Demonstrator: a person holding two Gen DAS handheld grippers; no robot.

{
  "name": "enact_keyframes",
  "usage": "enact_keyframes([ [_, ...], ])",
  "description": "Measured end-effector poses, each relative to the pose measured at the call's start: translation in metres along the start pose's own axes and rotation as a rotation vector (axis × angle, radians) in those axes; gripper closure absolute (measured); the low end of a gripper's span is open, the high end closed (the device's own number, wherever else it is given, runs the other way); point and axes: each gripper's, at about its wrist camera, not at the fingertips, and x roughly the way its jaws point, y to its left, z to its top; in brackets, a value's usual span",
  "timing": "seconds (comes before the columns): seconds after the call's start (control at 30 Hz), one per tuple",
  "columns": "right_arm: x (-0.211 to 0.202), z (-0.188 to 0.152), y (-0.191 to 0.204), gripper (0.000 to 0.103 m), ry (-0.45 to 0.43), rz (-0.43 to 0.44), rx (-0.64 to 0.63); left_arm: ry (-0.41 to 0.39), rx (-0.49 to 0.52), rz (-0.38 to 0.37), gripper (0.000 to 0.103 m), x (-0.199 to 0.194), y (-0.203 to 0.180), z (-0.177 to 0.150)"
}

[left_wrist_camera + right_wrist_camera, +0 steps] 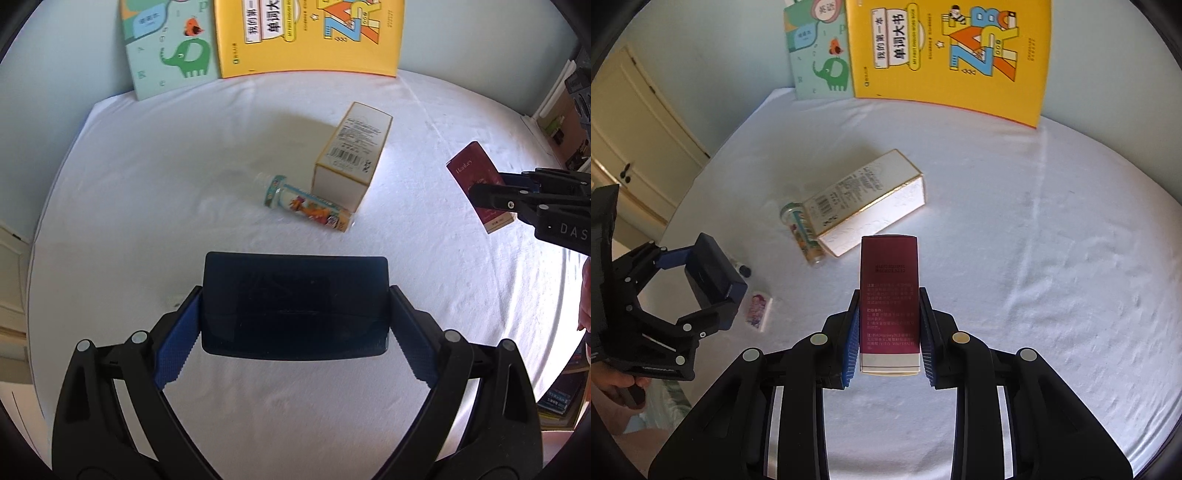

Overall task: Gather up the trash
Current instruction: 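Carry both boxes over the teal bin and open both grippers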

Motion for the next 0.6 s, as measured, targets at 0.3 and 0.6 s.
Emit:
enact_keyframes([
  [0.3,-0.001,0.010,0.065,0.074,-0.012,0.079,-0.144,-0.023,-0.102,0.072,0.011,-0.033,0.043,-0.036],
  [0.6,0.012,0.017,0.149,0.074,0.010,0.175,-0.296,-0.043,-0.230,0.138,0.011,-0.065,0.090,-0.081],
])
